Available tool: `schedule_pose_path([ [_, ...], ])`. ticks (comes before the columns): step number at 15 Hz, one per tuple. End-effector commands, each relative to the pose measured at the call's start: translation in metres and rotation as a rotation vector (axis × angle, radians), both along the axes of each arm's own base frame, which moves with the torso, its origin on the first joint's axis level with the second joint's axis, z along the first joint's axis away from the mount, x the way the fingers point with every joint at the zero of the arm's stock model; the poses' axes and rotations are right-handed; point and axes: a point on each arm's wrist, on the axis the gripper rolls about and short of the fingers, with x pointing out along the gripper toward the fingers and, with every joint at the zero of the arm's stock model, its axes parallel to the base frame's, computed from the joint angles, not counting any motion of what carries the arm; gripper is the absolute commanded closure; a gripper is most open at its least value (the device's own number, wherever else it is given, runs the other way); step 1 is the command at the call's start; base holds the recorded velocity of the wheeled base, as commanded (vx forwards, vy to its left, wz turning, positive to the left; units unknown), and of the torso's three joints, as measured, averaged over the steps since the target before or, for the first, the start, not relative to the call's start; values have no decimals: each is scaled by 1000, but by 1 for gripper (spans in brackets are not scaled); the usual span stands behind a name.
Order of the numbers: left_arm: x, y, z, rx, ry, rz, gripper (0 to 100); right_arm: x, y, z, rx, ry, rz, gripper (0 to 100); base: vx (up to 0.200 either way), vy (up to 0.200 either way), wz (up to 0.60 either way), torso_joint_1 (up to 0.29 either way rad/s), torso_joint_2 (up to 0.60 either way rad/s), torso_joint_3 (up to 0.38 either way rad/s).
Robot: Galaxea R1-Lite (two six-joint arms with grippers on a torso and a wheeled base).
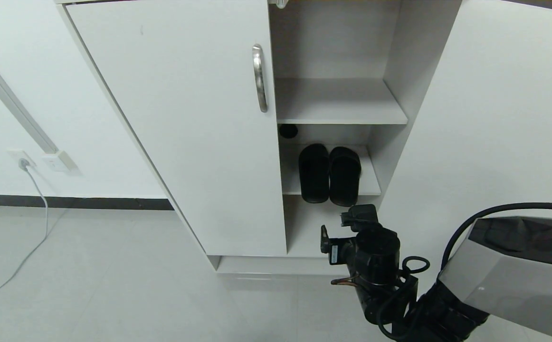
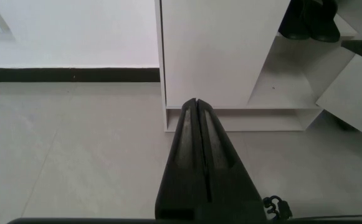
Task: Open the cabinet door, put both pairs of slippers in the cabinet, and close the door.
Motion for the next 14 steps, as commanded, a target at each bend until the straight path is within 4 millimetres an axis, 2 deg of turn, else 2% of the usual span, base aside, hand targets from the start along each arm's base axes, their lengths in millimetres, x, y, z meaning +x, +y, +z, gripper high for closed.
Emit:
schedule_pose_path([
  [1, 0, 0, 0, -1, 1, 0, 100, 0, 0, -1, -3, 3, 0, 0, 0, 0, 0, 0, 0, 0],
  [4, 0, 0, 0, 1, 1, 0, 100, 0, 0, -3, -8, 7, 0, 0, 0, 0, 0, 4, -1, 37],
  [7, 0, 0, 0, 1, 1, -2, 100, 1, 1, -9, -18, 17, -2, 0, 0, 0, 0, -1, 1, 186],
  [14, 0, 0, 0, 1, 1, -2, 100, 2, 0, -10, -19, 17, -8, 0, 0, 0, 0, 2, 2, 202],
])
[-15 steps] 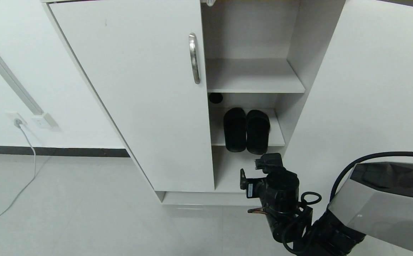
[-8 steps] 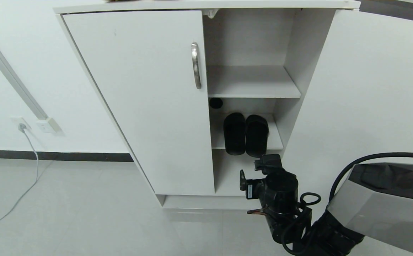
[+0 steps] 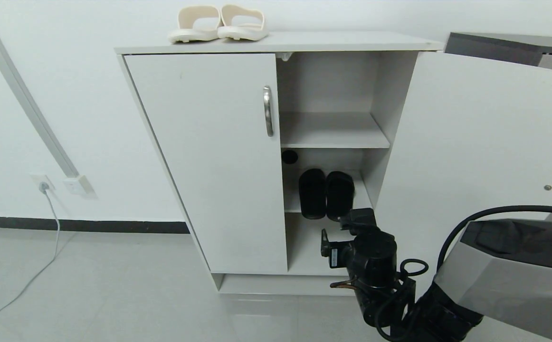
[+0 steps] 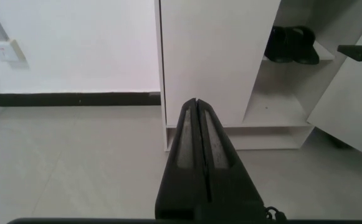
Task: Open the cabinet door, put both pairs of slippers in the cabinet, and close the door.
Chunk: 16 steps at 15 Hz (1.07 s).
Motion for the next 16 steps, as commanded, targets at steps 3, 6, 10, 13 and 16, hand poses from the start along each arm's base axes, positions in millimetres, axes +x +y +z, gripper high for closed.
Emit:
schedule_pose_path([
  [3, 0, 0, 0, 3, 3, 4, 100, 2, -3, -2, -5, 5, -10, 0, 0, 0, 0, 2, 4, 203],
  [6, 0, 0, 0, 1, 3, 4, 100, 1, -5, -4, -12, 12, -9, 0, 0, 0, 0, 0, 2, 58],
  [10, 0, 0, 0, -2, 3, 4, 100, 0, -5, -5, -15, 13, -10, 0, 0, 0, 0, 0, 0, 0],
  [13, 0, 0, 0, -2, 3, 6, 100, 0, -5, -4, -18, -1, -7, 0, 0, 0, 0, 0, 0, 0],
  [16, 0, 0, 0, -2, 3, 6, 100, 0, -6, -5, -18, -1, -7, 0, 0, 0, 0, 0, 0, 0],
])
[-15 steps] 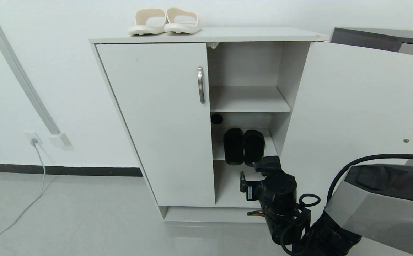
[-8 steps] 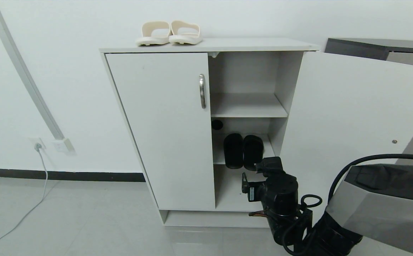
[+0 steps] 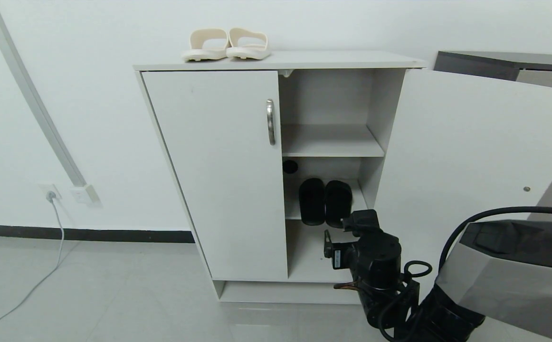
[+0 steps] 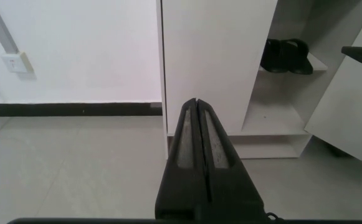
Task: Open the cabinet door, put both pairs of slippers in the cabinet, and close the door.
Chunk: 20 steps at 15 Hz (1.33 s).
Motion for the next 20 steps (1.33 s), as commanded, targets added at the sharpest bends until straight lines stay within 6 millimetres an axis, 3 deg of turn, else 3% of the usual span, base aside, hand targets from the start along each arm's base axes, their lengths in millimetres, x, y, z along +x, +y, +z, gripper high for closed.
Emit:
schedule_pose_path([
  [1, 0, 0, 0, 0, 1, 0, 100, 0, 0, -2, -3, 3, 0, 0, 0, 0, 0, 0, 0, 0],
  [20, 0, 0, 0, -2, 1, 0, 100, 0, -17, -11, -66, -70, 71, 0, 0, 189, 0, 3, 3, 4],
])
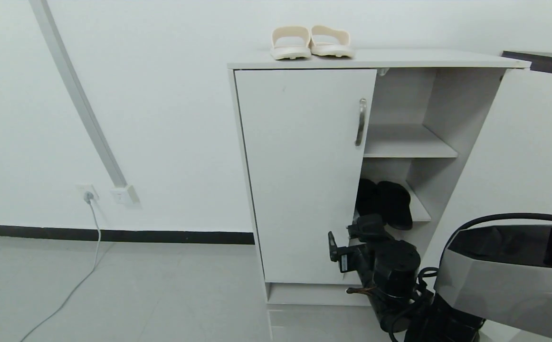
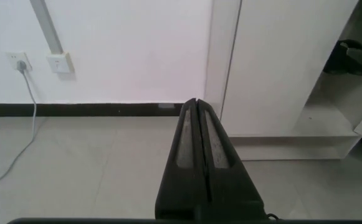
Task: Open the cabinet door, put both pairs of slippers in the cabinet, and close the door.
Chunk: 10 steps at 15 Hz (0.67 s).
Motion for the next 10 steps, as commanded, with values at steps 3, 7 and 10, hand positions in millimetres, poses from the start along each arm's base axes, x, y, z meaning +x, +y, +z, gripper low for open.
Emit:
schedule_pose_path([
  [3, 0, 0, 0, -3, 0, 2, 100, 0, -1, -2, -2, 6, 14, 0, 0, 133, 0, 5, 2, 0],
  [7, 0, 0, 0, -3, 0, 3, 100, -3, -4, -3, -22, 51, 61, 0, 0, 0, 0, 0, 0, 0],
  [10, 0, 0, 0, -5, 0, 3, 100, -2, -3, -7, -4, 26, 59, 0, 0, 0, 0, 0, 0, 0],
])
